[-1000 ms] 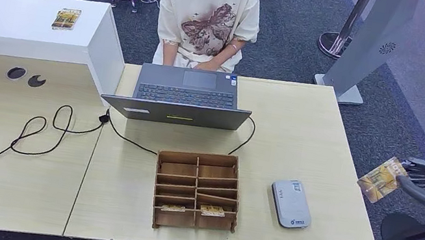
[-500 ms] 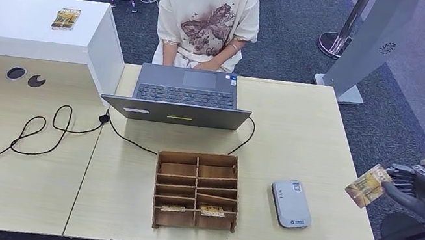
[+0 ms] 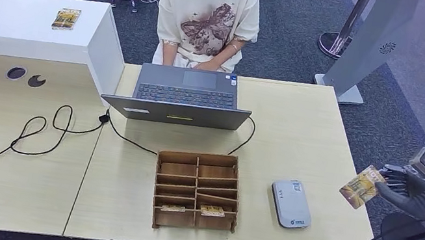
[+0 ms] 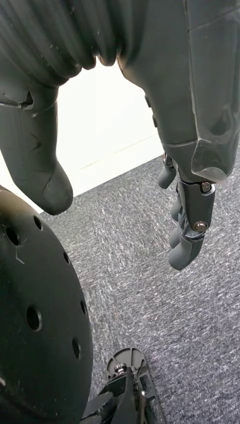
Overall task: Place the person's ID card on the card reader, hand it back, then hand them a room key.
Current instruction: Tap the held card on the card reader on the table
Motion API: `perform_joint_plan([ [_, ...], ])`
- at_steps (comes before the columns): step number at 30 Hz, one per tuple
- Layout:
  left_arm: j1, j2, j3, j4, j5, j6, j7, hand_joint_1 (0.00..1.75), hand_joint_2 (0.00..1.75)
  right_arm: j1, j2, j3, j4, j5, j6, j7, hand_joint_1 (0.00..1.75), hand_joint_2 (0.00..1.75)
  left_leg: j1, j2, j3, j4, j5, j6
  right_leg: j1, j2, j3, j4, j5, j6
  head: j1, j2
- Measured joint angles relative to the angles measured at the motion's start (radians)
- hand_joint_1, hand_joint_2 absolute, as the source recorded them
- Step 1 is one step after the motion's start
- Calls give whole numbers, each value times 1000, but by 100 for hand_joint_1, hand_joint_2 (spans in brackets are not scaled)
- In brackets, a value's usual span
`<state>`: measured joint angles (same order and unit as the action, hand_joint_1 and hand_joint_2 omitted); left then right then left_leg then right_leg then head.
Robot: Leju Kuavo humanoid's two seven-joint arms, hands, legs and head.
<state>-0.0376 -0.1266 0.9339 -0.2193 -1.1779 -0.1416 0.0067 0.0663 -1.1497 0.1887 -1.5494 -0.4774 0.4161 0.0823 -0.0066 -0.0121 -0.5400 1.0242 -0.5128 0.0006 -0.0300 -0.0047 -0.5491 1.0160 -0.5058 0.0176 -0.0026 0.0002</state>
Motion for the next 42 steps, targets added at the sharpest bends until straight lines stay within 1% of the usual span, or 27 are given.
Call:
perform_joint_plan([
  [20,-2,0,1,0,-33,-2,0,0,175,-131,69,135,62,80,3,-14,175,175,0,0,0,0,0,0,0,0,0,0,0,0,0,0],
  [31,-3,0,6,0,-44,-8,0,0,175,-214,100,236,103,126,10,-19,175,175,0,0,0,0,0,0,0,0,0,0,0,0,0,0],
  [42,-5,0,7,0,-63,-16,0,0,175,-298,184,364,200,197,1,-40,175,175,1,0,0,0,0,0,0,0,0,1,0,0,0,0],
])
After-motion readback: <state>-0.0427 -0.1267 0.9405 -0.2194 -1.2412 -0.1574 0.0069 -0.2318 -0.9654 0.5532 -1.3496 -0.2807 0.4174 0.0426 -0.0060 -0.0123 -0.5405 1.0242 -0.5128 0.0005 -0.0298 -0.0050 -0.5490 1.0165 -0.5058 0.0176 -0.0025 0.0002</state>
